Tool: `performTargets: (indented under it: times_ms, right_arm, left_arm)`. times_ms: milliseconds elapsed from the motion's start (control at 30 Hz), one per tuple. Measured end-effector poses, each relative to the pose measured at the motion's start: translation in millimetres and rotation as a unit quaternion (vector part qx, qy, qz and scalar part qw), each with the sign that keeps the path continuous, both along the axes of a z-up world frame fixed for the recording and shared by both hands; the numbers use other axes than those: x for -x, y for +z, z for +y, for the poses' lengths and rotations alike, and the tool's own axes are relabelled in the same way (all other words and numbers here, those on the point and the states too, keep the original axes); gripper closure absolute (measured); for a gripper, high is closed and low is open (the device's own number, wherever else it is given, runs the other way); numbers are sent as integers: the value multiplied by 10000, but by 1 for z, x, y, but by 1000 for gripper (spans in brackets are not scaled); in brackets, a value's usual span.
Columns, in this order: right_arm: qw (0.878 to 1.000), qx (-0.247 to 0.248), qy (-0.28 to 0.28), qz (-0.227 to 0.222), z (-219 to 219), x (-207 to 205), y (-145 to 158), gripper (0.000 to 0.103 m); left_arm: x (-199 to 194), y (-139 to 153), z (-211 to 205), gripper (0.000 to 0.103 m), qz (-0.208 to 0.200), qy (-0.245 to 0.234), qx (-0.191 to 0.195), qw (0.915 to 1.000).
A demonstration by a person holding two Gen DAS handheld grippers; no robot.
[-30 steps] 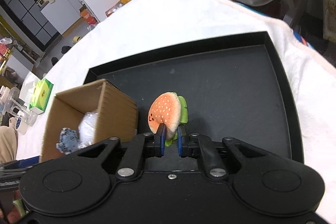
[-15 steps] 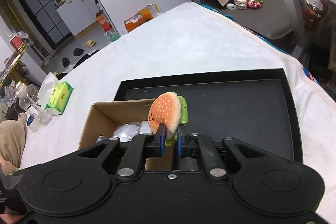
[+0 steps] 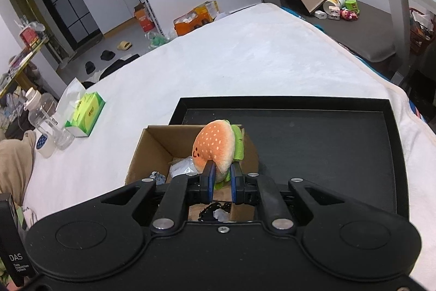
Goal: Organize soft objects
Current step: 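Carry the burger plush with the right gripper and release it into the box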
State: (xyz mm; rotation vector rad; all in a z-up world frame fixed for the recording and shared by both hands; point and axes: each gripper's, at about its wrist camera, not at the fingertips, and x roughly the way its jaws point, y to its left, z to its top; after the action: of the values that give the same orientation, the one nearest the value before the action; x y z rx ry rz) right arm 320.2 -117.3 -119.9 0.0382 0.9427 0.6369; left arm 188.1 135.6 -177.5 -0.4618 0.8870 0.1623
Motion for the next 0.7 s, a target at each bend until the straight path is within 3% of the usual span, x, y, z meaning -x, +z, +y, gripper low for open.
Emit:
performTargets:
  times_ms: [233,400,467,700]
  right_arm:
    - [9997,196,134,-24,19,8,-3,91]
    - [9995,248,191,-20,28,14,-5,90]
    - [9994,258,224,-37,31,15,-5,82]
    - [9992,379,150,17,30,19,-7,73]
  left_arm:
    - [3,-1,2,64,-91,37,56,9999]
    - [5,-3,8,77,-77,137,106,9998]
    - [5,-2,8,78,-86,130,101,9998]
    - [7,-4,13,89,-78,208,103,9997]
